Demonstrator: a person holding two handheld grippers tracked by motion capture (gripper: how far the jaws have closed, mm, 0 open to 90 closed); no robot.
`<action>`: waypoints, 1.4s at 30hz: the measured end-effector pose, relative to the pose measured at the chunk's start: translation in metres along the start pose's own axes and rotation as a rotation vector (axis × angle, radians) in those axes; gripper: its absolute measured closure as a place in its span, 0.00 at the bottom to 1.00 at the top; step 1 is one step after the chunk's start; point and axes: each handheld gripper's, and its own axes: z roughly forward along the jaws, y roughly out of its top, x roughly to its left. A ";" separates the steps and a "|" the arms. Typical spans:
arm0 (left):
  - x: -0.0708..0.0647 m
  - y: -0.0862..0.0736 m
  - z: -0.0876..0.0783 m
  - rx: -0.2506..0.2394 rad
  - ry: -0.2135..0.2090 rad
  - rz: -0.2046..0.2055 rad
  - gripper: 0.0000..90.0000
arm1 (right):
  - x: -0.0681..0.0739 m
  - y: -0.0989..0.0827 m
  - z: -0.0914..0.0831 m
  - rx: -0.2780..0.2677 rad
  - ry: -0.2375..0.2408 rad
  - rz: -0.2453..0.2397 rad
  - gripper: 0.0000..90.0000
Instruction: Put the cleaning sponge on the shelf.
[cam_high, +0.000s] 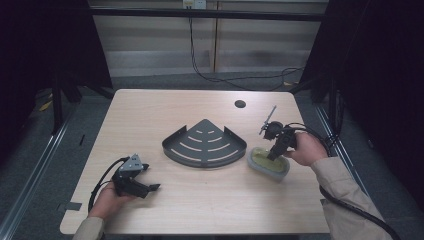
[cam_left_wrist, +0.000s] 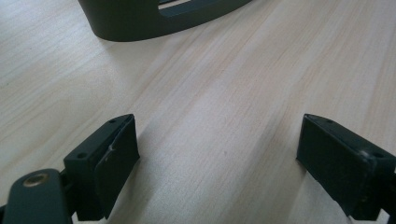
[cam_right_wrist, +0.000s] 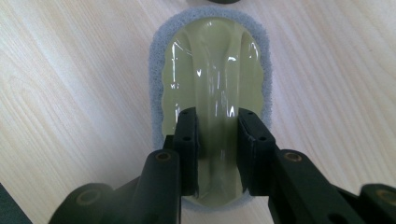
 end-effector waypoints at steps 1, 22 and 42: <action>0.000 0.000 0.000 0.001 -0.001 -0.002 0.13 | 0.000 0.000 -0.001 -0.004 0.003 0.000 0.79; 0.000 0.000 0.000 0.000 0.000 -0.001 0.13 | -0.003 0.012 -0.022 -0.003 -0.005 0.021 0.79; 0.000 0.000 0.000 0.000 0.000 0.000 0.13 | -0.005 0.033 -0.038 -0.012 -0.021 0.057 0.79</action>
